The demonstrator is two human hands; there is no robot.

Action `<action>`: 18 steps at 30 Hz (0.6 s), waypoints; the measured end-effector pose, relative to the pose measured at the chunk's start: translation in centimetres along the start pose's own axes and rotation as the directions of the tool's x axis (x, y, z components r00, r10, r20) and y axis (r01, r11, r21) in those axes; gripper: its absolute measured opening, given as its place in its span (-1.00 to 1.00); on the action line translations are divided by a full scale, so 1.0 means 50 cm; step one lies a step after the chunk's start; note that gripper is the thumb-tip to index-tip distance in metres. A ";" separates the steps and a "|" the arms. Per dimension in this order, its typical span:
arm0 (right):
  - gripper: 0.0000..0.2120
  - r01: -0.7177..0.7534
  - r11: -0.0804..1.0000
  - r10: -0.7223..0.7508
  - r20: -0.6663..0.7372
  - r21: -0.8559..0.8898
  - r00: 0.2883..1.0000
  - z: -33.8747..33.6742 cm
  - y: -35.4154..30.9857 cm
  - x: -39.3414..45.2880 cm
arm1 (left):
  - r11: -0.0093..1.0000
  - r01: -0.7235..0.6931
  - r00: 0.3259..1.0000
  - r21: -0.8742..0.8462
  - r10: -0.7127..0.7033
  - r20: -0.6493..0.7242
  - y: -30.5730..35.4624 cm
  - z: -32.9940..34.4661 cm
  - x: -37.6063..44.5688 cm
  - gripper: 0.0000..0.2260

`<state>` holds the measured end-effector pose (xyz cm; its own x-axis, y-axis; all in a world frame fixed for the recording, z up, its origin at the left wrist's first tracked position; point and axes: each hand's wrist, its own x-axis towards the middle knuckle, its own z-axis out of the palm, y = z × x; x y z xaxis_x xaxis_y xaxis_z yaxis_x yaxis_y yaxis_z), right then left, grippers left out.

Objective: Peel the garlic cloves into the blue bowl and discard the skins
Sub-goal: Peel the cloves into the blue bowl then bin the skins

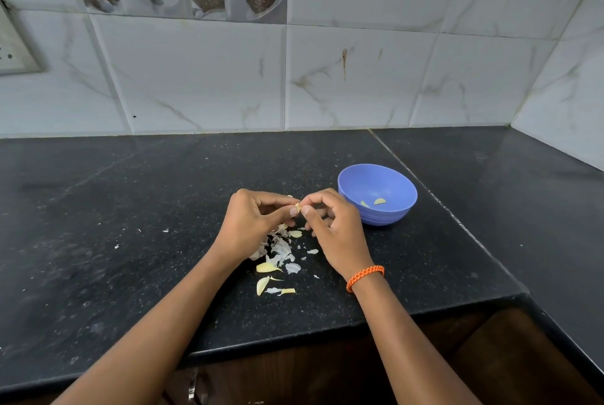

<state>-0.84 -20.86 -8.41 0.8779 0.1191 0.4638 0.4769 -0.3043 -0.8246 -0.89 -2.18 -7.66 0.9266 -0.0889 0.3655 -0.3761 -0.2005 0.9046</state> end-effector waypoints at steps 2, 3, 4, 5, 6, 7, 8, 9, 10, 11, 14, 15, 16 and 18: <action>-0.93 -0.030 0.999 0.029 0.032 0.036 0.999 -0.001 0.002 0.001 | 1.000 0.004 1.000 0.007 -0.005 0.012 -0.003 -0.004 0.001 -0.88; -0.93 -0.041 0.998 0.039 0.042 0.047 0.998 -0.002 0.003 0.002 | 1.000 0.007 1.000 0.011 -0.007 0.021 -0.004 -0.005 0.002 -0.88; -0.93 -0.049 0.997 0.047 0.046 0.059 0.998 -0.002 0.004 0.002 | 1.000 0.007 0.999 0.013 -0.007 0.032 -0.005 -0.007 0.002 -0.88; -0.93 -0.059 0.996 0.057 0.044 0.070 0.997 -0.003 0.004 0.002 | 1.000 0.006 0.999 0.014 -0.007 0.041 -0.007 -0.008 0.003 -0.88; -0.93 -0.071 0.994 0.068 0.034 0.084 0.997 -0.003 0.004 0.002 | 1.000 0.007 0.999 0.015 -0.008 0.045 -0.008 -0.008 0.003 -0.88; -0.93 -0.082 0.992 0.080 0.018 0.100 0.997 -0.004 0.003 0.001 | 1.000 0.011 0.999 0.017 -0.012 0.043 -0.010 -0.009 0.004 -0.89; -0.92 -0.091 0.989 0.092 -0.003 0.116 0.996 -0.005 0.002 0.001 | 1.000 0.016 0.999 0.023 -0.017 0.035 -0.012 -0.010 0.004 -0.89; -0.92 -0.097 0.988 0.101 -0.026 0.123 0.995 -0.005 0.002 0.000 | 0.999 0.020 0.999 0.033 -0.021 0.025 -0.013 -0.011 0.005 -0.89; -0.91 -0.096 0.988 0.103 -0.051 0.117 0.993 -0.004 0.002 -0.001 | 0.999 0.021 1.000 0.047 -0.022 0.015 -0.015 -0.012 0.006 -0.89; -0.91 -0.088 0.992 0.096 -0.077 0.095 0.992 -0.003 0.004 -0.002 | 0.998 0.020 1.000 0.061 -0.020 0.006 -0.017 -0.013 0.007 -0.88; -0.86 -0.033 0.998 0.027 -0.122 -0.050 0.992 0.001 0.012 -0.002 | 0.996 0.011 1.000 0.093 -0.010 -0.016 -0.021 -0.012 0.007 -0.88; -0.82 -0.005 0.994 -0.008 -0.117 -0.113 0.993 0.002 0.015 -0.002 | 0.995 0.011 1.000 0.098 -0.008 -0.023 -0.021 -0.012 0.007 -0.88; -0.79 0.020 0.985 -0.038 -0.103 -0.169 0.994 0.003 0.017 -0.001 | 0.995 0.012 1.000 0.104 -0.009 -0.028 -0.022 -0.012 0.007 -0.88; -0.76 0.051 0.972 -0.071 -0.080 -0.231 0.994 0.004 0.019 0.000 | 0.993 0.015 1.000 0.117 -0.011 -0.029 -0.022 -0.012 0.006 -0.88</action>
<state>-0.38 -20.95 -9.27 0.8355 0.0647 0.5457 0.4982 -0.5080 -0.7026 -0.19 -1.42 -8.39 0.9306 -0.0586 0.3614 -0.3607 -0.3148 0.8779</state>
